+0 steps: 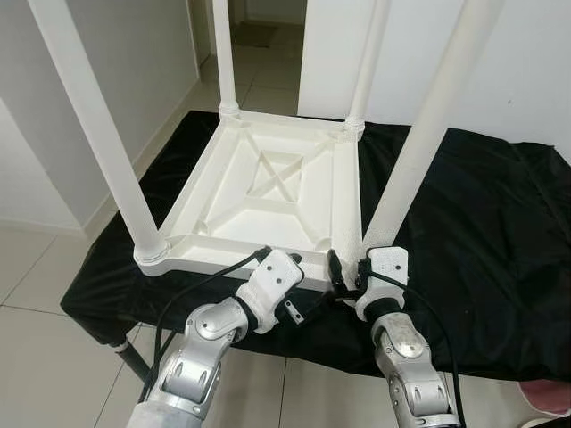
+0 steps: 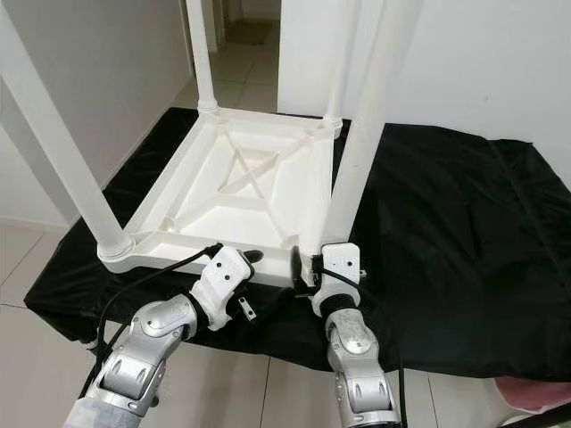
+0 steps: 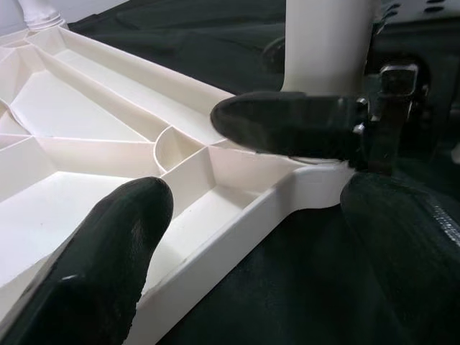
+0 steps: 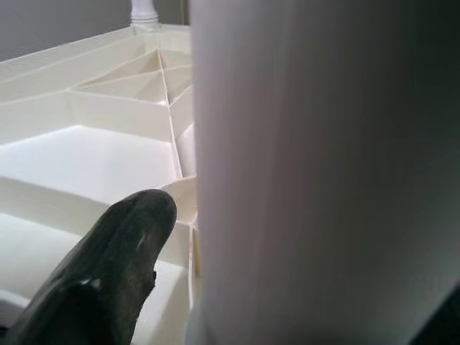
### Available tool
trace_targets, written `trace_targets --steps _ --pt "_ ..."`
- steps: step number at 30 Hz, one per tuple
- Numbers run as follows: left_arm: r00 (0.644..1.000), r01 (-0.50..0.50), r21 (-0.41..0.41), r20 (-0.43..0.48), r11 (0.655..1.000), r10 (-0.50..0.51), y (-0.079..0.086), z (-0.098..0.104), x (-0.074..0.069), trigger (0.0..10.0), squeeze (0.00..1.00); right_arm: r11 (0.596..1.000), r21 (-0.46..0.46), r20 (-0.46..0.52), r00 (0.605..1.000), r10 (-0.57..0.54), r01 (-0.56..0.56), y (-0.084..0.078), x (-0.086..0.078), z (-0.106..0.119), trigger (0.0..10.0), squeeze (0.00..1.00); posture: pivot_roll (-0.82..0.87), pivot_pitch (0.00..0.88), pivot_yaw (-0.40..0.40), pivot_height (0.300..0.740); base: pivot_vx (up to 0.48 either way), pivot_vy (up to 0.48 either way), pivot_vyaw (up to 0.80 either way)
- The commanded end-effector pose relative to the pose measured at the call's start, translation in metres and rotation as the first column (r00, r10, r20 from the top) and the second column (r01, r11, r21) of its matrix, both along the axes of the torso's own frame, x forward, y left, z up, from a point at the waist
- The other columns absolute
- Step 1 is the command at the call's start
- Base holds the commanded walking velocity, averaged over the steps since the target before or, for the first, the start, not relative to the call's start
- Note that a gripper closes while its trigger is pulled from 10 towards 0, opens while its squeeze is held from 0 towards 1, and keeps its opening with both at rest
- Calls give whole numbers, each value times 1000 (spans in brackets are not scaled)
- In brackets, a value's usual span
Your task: Building children table
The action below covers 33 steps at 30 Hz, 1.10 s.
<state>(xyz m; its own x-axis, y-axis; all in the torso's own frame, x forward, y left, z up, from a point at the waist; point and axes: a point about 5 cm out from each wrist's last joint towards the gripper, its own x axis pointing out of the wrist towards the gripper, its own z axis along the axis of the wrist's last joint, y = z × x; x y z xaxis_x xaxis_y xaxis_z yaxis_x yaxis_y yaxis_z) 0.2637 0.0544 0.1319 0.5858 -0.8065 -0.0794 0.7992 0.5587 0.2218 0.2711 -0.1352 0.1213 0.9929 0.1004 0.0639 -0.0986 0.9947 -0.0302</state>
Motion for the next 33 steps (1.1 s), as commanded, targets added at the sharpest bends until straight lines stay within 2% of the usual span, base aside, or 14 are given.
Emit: trace_targets --steps 1,2,9,11,14,18,19,20,27,28,29,31,32,33 --pt "993 -118 -5 14 993 118 5 1 3 10000 0 1000 13 3 1000 -7 7 -4 -1 2 10000 678 28 0 -2 740 0 0 0" --pt "993 -116 -9 9 993 117 4 0 2 10000 0 1000 23 15 1000 -2 1 -6 0 4 10000 0 25 0 -7 740 0 0 0" --pt "993 -116 -58 -25 992 114 6 3 2 10000 0 998 34 57 997 47 -49 -6 2 14 10000 0 18 0 -10 740 0 0 0" --pt "992 -123 -72 -33 990 120 11 6 4 10000 0 992 28 80 990 117 -119 -5 2 18 10000 0 18 14 -10 740 0 0 0" --pt "992 -120 -85 -55 989 115 17 6 4 10000 0 987 49 90 985 146 -150 -7 2 21 10000 0 15 22 -9 740 0 0 0" --pt "996 -76 -68 -60 995 72 26 8 0 10000 0 952 0 97 947 305 -307 -10 -2 24 10000 0 19 27 -9 740 0 0 0" --pt "996 -76 -68 -60 995 72 26 8 0 10000 0 952 0 97 947 305 -307 -10 -2 24 10000 0 19 27 -9 740 0 0 0" --pt "997 -53 -59 -64 997 49 28 8 -1 10000 0 931 -34 82 927 365 -363 -13 -2 23 10000 0 19 29 -6 740 0 0 0" --pt "998 -15 -38 -65 999 12 28 8 -1 10000 0 903 -88 39 904 426 -422 -23 1 19 10000 0 19 19 -6 740 0 0 0" --pt "998 -2 -24 -60 1000 0 28 9 -1 10000 0 892 -113 22 896 443 -438 -30 4 19 9647 0 17 8 -6 740 0 0 0" --pt "998 3 -17 -58 1000 -4 28 9 -1 10000 0 883 -136 8 891 455 -450 -35 5 19 4510 0 11 3 -2 740 0 0 0" --pt "998 3 -17 -58 1000 -4 28 9 -1 10000 0 883 -136 8 891 455 -450 -35 5 19 4510 0 11 3 -2 740 0 0 0" --pt "998 5 -14 -56 1000 -6 28 9 0 10000 0 874 -150 -6 885 466 -462 -41 7 18 0 0 10 1 -1 740 0 0 0" --pt "998 5 -14 -56 1000 -6 28 9 0 10000 0 874 -150 -6 885 466 -462 -41 7 18 0 0 10 1 -1 740 0 0 0"
